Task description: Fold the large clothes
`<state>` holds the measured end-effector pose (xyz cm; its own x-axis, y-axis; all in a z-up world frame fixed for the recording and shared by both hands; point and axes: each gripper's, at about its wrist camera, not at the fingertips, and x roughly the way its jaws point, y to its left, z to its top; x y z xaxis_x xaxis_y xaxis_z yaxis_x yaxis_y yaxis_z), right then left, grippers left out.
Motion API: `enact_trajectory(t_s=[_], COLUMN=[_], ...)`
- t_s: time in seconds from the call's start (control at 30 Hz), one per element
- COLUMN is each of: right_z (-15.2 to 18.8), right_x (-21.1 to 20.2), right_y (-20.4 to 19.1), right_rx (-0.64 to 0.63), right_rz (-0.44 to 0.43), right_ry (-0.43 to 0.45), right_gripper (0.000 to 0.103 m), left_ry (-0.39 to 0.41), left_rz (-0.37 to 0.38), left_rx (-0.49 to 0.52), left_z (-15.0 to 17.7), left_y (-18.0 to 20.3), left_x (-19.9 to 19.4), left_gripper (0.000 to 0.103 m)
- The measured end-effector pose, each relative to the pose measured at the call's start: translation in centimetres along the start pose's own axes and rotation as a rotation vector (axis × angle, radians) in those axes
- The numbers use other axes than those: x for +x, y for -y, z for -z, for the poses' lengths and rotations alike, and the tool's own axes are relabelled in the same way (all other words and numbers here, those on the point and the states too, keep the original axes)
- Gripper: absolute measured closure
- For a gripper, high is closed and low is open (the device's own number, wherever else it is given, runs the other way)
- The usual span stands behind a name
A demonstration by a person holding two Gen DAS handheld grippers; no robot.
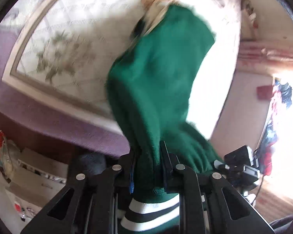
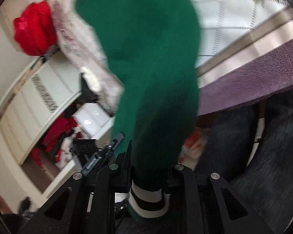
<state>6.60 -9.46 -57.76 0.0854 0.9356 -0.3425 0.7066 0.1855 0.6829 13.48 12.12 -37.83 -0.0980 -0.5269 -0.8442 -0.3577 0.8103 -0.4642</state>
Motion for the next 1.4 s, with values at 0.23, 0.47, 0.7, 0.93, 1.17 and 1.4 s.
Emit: enact_trajectory(t_s=[0.23, 0.47, 0.7, 0.93, 1.17, 1.4], right_z=[-9.9, -24.1, -24.3, -22.0, -20.9, -24.5], right_x=[-4.0, -4.8, -6.5, -9.1, -6.5, -3.0], right_y=[-9.0, -9.1, -11.1, -11.1, -11.1, -12.7], right_rx=[-0.191, -0.096, -0.374, -0.706, -1.052, -1.204], right_rz=[-0.064, -0.012, 0.100, 0.374, 0.538, 0.619], right_ry=[0.186, 0.285, 0.290, 0.285, 0.124, 0.084], right_gripper=[0.081, 0.075, 0.016, 0.013, 0.013, 0.013], left_ry=[0.227, 0.135, 0.156, 0.165, 0.160, 0.162], left_rz=[-0.018, -0.101, 0.015, 0.033, 0.020, -0.002], left_rx=[0.088, 0.024, 0.035, 0.006, 0.021, 0.028], left_z=[-12.9, -23.9, -22.8, -22.5, -22.2, -22.7], left_y=[7.2, 5.7, 4.0, 2.3, 2.3, 2.4], left_x=[2.3, 12.3, 12.1, 12.5, 12.5, 13.2], left_gripper=[0.086, 0.081, 0.069, 0.069, 0.069, 0.068])
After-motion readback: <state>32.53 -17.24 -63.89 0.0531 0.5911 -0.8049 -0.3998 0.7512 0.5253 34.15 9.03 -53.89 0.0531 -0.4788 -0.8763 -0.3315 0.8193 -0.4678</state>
